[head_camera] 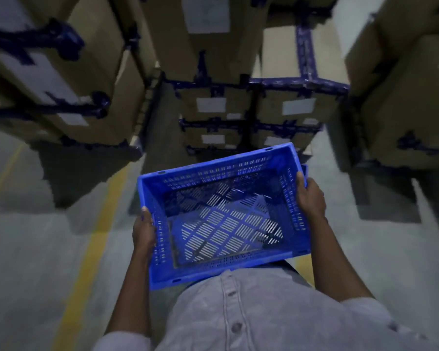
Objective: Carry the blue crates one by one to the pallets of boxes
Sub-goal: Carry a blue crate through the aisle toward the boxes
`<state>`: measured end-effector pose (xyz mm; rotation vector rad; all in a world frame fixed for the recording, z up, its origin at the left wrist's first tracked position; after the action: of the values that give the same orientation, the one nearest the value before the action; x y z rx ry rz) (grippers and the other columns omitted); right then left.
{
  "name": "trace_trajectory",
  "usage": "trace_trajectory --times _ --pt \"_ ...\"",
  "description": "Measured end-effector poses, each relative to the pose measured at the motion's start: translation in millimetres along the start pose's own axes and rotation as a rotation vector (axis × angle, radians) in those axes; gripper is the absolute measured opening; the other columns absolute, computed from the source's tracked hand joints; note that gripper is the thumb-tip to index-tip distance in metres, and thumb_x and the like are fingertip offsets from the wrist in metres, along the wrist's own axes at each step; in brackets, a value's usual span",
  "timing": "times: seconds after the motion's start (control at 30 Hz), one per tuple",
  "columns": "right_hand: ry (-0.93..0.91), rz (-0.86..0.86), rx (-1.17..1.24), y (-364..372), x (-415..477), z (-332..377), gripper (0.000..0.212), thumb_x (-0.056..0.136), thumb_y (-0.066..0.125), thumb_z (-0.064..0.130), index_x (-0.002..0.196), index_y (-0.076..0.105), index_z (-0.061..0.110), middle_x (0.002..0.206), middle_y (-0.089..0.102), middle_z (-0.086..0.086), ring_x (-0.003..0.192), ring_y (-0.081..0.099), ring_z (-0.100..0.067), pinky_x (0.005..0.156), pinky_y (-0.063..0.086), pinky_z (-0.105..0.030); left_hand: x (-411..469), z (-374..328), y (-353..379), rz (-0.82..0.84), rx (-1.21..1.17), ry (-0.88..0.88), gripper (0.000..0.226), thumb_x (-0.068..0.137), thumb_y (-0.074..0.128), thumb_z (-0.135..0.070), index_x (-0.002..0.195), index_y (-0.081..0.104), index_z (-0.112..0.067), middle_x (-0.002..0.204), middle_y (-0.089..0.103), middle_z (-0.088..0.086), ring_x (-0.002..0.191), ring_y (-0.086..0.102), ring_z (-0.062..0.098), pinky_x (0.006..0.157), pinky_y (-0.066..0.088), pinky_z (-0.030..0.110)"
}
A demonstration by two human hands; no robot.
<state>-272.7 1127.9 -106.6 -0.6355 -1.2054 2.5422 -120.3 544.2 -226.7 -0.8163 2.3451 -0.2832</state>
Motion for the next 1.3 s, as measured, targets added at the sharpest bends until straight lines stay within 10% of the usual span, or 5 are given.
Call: trace_trajectory --times 0.23,0.47,0.83,1.17,1.3 --pt "0.291 -0.2 0.125 -82 -44 -148 0.08 0.105 0.027 0.084 0.124 0.064 0.016 0.13 0.07 -0.024 0.121 0.066 -0.046 0.097 0.052 -0.054 -16 -90 142 0.277 0.222 0.166 0.08 0.102 0.044 -0.093 0.068 0.049 -0.021 0.057 0.049 0.0 0.052 0.043 0.022 0.057 0.031 0.038" --pt "0.595 -0.377 0.274 -159 -82 -287 0.082 0.103 0.027 0.087 0.124 0.066 0.017 0.129 0.071 -0.022 0.12 0.067 -0.045 0.099 0.052 -0.054 -80 -146 322 0.54 0.45 0.307 0.087 0.097 0.04 -0.099 0.088 0.067 -0.017 0.072 0.062 0.004 0.059 0.055 0.024 0.06 0.041 0.038" --pt "0.907 -0.637 0.386 -294 -121 -450 0.077 0.108 0.03 0.08 0.126 0.066 0.015 0.131 0.069 -0.023 0.119 0.067 -0.044 0.088 0.045 -0.047 -212 -191 633 0.827 0.722 0.598 0.126 0.081 0.013 -0.113 0.096 0.073 -0.003 0.092 0.075 0.019 0.085 0.072 0.04 0.072 0.047 0.046" --pt "1.142 -0.855 0.469 -368 -162 -529 0.073 0.11 0.031 0.076 0.127 0.067 0.014 0.123 0.07 -0.019 0.108 0.066 -0.04 0.086 0.042 -0.044 -348 -190 862 1.099 0.759 0.624 0.11 0.085 0.035 -0.112 0.084 0.055 -0.004 0.089 0.062 0.042 0.086 0.067 0.068 0.069 0.046 0.056" --pt "1.244 -0.926 0.54 -382 -159 -562 0.072 0.11 0.031 0.076 0.124 0.067 0.015 0.106 0.062 -0.01 0.096 0.06 -0.034 0.084 0.043 -0.043 -429 -208 928 1.216 0.768 0.59 0.101 0.087 0.046 -0.107 0.075 0.059 -0.008 0.063 0.057 0.005 0.062 0.058 0.046 0.068 0.044 0.05"
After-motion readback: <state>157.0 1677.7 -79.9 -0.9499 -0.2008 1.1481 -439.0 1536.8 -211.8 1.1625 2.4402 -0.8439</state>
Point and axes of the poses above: each hand's wrist, its own x-axis towards the middle knuckle, its own y-axis out of the palm, z = x × y, the point moved 9 cm from there along x, towards the middle knuckle
